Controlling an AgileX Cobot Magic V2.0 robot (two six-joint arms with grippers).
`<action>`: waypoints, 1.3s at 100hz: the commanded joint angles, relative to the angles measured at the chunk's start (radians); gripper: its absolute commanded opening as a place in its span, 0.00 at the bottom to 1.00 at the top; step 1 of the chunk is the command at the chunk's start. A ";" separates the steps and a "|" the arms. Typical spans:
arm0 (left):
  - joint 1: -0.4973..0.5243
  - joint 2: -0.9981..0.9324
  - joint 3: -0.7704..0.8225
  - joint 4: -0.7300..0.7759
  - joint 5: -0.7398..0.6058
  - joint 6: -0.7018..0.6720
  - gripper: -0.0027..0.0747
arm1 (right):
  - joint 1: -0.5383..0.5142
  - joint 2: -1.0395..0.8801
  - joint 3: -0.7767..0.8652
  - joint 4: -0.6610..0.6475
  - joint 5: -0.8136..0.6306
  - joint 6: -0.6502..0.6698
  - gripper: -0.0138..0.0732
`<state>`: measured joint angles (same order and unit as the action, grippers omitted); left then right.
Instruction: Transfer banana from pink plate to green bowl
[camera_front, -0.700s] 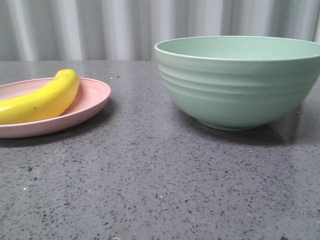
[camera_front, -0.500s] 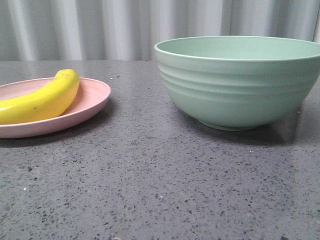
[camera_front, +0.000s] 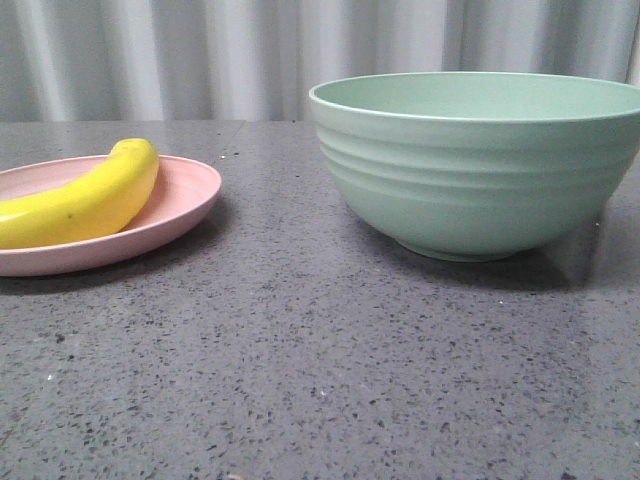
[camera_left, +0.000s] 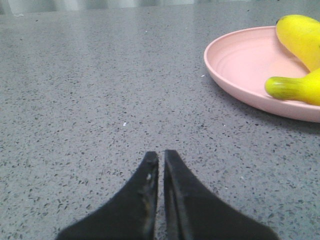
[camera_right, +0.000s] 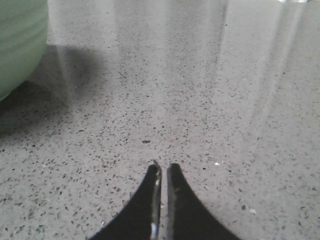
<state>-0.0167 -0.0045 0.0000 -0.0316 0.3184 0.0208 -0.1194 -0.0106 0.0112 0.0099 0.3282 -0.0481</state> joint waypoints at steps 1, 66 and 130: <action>0.000 -0.028 0.011 -0.003 -0.061 -0.007 0.01 | -0.005 -0.023 0.019 -0.010 -0.017 -0.005 0.08; 0.000 -0.028 0.011 -0.001 -0.102 -0.007 0.01 | -0.005 -0.023 0.019 -0.004 -0.081 -0.005 0.08; 0.000 -0.028 0.011 0.007 -0.226 -0.007 0.01 | -0.005 -0.023 0.019 0.055 -0.350 -0.005 0.08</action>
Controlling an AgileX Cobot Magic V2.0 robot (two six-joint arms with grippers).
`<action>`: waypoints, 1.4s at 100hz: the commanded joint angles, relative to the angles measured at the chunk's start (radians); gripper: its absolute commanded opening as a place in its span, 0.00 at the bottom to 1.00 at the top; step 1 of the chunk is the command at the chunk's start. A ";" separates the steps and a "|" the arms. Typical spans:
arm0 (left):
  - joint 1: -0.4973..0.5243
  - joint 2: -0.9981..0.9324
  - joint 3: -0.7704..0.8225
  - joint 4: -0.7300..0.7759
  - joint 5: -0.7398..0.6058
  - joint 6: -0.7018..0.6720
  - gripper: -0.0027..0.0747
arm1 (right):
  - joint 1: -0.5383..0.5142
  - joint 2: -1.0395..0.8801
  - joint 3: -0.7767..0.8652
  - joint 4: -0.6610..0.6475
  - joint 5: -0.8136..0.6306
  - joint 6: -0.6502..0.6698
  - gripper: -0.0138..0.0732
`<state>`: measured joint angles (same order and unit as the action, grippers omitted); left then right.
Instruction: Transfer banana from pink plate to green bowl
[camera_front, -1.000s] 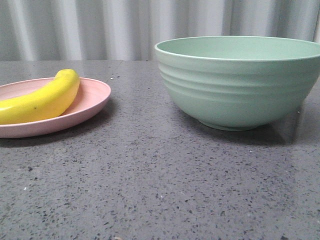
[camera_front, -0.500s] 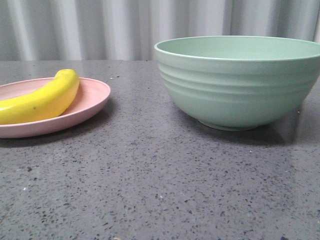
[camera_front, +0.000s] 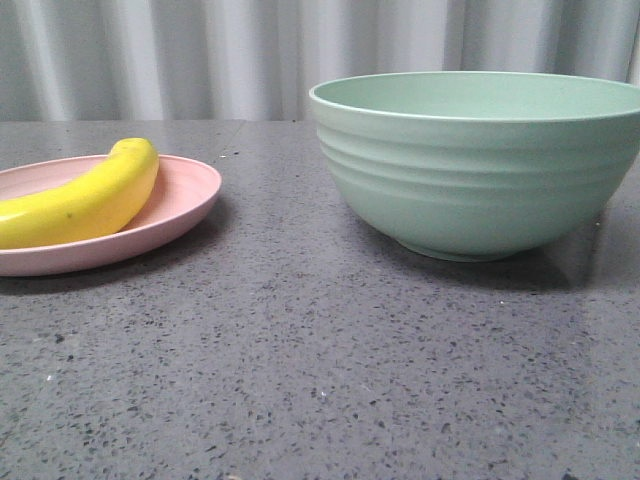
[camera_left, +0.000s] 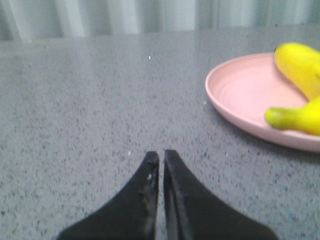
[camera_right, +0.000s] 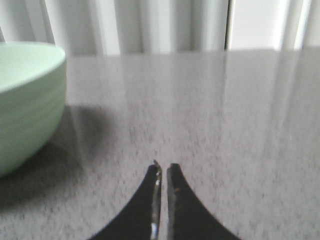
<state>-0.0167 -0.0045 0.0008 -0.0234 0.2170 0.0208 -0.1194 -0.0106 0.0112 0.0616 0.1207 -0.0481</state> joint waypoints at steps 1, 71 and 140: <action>0.000 -0.028 0.010 -0.001 -0.128 -0.007 0.01 | -0.005 -0.023 0.019 0.003 -0.144 -0.005 0.08; 0.000 -0.028 -0.007 -0.018 -0.313 -0.008 0.01 | -0.005 -0.023 -0.007 0.005 -0.121 -0.005 0.08; 0.000 0.030 -0.082 -0.018 -0.253 -0.008 0.01 | -0.005 -0.023 -0.087 0.005 -0.001 -0.005 0.08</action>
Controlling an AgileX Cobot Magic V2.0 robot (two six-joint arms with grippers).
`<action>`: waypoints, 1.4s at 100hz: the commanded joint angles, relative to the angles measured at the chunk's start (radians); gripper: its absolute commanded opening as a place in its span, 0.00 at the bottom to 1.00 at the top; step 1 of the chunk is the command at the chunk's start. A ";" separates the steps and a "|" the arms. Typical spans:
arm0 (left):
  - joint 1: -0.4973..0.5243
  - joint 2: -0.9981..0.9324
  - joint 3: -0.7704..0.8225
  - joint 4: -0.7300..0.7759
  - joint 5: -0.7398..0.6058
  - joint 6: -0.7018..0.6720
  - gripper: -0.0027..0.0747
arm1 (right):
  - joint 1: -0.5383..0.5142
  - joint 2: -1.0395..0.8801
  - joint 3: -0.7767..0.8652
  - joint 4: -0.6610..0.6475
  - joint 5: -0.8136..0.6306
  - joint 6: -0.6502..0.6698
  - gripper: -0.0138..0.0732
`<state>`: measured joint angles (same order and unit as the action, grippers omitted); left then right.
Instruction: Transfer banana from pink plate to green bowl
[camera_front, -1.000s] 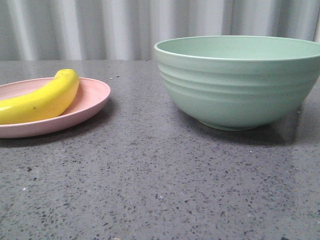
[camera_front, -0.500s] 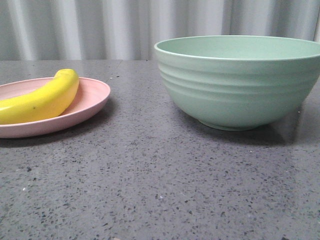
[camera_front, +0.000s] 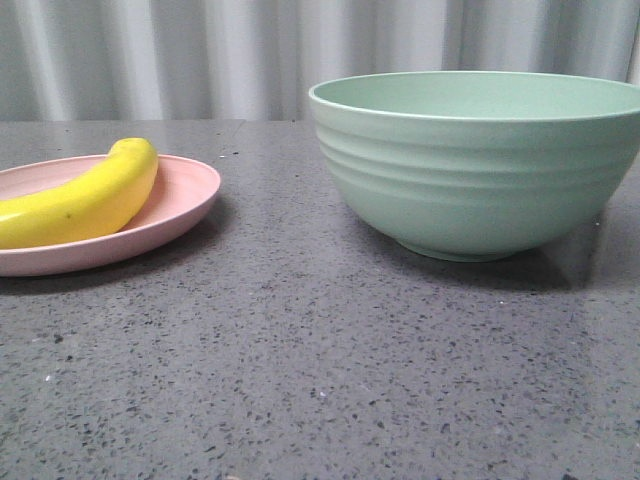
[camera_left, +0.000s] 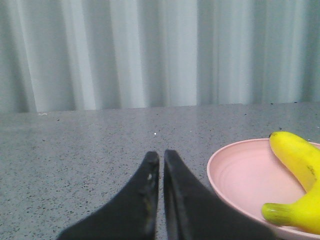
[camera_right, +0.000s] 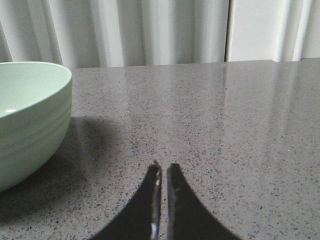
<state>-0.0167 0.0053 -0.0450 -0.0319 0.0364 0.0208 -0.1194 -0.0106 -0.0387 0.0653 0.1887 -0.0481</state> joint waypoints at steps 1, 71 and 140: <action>0.000 0.021 -0.036 -0.010 -0.072 -0.008 0.01 | -0.005 -0.023 -0.037 0.002 -0.069 -0.005 0.08; 0.000 0.021 -0.041 -0.010 -0.066 -0.008 0.01 | -0.005 -0.023 -0.063 0.002 -0.030 -0.019 0.08; 0.000 0.238 -0.279 0.001 0.025 -0.008 0.01 | -0.005 0.218 -0.285 0.002 0.078 -0.019 0.08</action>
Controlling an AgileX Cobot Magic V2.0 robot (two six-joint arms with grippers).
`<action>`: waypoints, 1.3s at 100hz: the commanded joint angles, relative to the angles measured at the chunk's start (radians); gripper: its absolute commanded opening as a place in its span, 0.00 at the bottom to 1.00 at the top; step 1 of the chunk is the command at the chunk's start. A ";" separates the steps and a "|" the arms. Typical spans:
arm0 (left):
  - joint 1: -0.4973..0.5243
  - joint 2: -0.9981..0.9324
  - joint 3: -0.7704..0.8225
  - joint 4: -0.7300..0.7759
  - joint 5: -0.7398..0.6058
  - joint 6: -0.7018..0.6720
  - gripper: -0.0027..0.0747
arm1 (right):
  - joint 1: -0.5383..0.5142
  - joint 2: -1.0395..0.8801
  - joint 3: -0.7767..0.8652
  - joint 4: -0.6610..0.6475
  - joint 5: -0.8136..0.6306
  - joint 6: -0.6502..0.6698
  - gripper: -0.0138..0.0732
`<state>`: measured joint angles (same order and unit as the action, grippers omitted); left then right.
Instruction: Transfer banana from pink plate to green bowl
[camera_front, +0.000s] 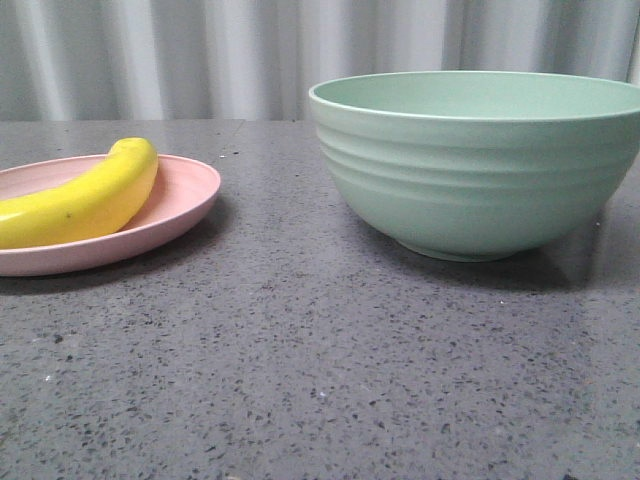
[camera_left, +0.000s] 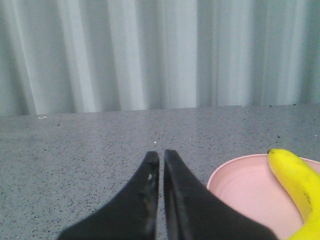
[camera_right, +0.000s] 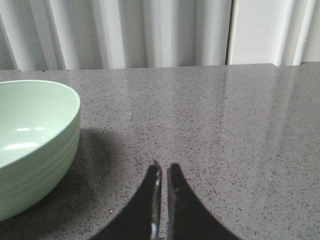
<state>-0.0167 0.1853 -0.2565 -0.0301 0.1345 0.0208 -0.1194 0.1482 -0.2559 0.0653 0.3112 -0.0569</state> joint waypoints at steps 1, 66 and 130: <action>0.000 0.067 -0.070 -0.001 -0.073 -0.008 0.01 | -0.005 0.068 -0.071 0.002 -0.039 -0.010 0.08; 0.000 0.337 -0.178 -0.004 -0.193 -0.008 0.02 | -0.005 0.285 -0.195 0.002 0.010 -0.010 0.09; -0.149 0.456 -0.287 -0.024 -0.073 -0.009 0.55 | -0.001 0.286 -0.197 0.006 0.026 -0.010 0.09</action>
<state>-0.0994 0.5869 -0.4679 -0.0437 0.0651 0.0208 -0.1194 0.4194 -0.4172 0.0658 0.4023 -0.0588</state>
